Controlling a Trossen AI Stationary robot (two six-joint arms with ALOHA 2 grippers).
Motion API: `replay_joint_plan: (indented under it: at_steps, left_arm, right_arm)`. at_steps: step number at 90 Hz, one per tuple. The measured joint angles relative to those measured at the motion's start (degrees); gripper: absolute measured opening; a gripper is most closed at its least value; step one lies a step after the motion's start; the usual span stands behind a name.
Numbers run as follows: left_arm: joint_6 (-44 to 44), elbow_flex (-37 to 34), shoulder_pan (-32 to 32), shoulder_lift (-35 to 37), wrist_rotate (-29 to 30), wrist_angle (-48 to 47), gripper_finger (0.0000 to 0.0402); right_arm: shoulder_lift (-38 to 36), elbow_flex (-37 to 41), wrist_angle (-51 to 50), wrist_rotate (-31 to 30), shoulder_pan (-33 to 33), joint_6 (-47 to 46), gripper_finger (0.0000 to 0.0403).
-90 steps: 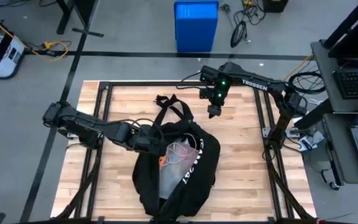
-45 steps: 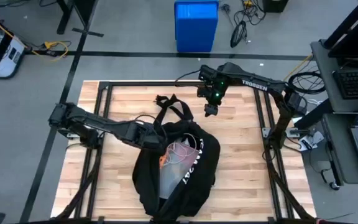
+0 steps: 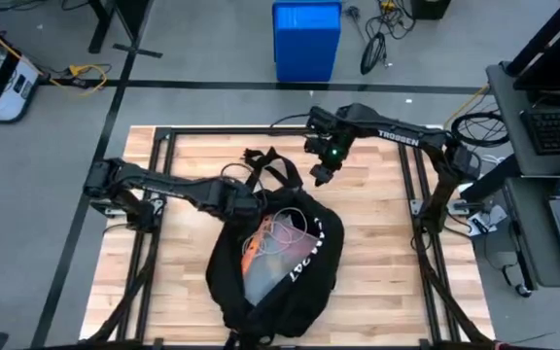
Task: Unpack backpack
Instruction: Close the black backpack
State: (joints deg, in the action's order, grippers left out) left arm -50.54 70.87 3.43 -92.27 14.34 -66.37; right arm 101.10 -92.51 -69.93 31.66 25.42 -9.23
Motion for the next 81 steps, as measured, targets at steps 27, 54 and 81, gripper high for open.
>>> replay_joint_plan:
  at_steps: [27,54,81]
  left_arm:
    - [28.6,0.0,-9.8,1.3,6.1,2.9,0.0]
    - [46.3,0.2,-16.5,6.4,-3.8,3.0,0.0]
    - [38.9,1.2,-16.8,16.1,-6.8,1.2,0.0067]
  right_arm:
    - [-0.4,0.0,12.9,-0.4,-8.0,-17.6,0.013]
    - [-0.4,-0.1,15.4,-7.0,-12.2,-25.2,0.013]
    - [-2.7,0.0,6.1,-9.7,-5.6,-13.3,0.013]
